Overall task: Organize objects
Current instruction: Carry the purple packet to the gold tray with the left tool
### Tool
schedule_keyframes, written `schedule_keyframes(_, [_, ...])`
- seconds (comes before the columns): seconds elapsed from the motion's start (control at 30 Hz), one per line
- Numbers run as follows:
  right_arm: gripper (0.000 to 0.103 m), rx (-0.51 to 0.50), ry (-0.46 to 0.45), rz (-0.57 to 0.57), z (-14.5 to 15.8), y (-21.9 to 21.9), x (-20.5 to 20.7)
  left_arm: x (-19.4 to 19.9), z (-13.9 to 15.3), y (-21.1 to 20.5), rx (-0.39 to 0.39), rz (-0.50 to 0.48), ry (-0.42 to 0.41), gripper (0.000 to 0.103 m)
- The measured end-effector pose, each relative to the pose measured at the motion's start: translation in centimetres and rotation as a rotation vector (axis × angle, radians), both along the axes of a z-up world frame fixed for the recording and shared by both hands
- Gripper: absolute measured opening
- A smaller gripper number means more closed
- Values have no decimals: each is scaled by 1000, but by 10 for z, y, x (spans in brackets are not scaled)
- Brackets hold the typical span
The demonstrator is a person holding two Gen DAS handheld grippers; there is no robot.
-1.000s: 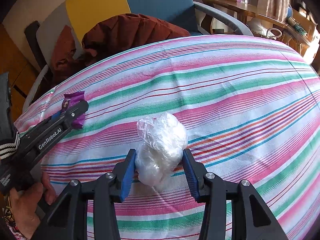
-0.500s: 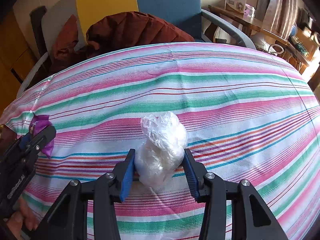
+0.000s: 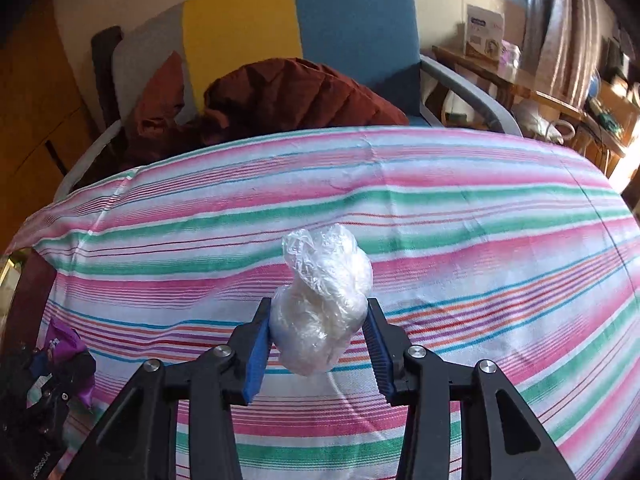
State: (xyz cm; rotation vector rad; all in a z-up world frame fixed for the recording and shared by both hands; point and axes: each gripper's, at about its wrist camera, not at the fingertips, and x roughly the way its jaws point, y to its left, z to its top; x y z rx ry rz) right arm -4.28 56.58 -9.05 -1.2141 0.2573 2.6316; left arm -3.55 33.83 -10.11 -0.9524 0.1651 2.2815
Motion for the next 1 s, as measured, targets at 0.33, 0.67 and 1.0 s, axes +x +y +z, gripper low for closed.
schedule_keyframes(0.33, [45, 71, 5, 228, -5, -61, 1, 20, -4, -41, -13, 34, -22, 34])
schedule_keyframes(0.67, [45, 55, 56, 303, 1, -76, 8, 56, 0, -74, -5, 11, -39, 34])
schedule_keyframes(1.0, [45, 14, 93, 333, 9, -81, 11, 61, 49, -120, 93, 47, -10, 34])
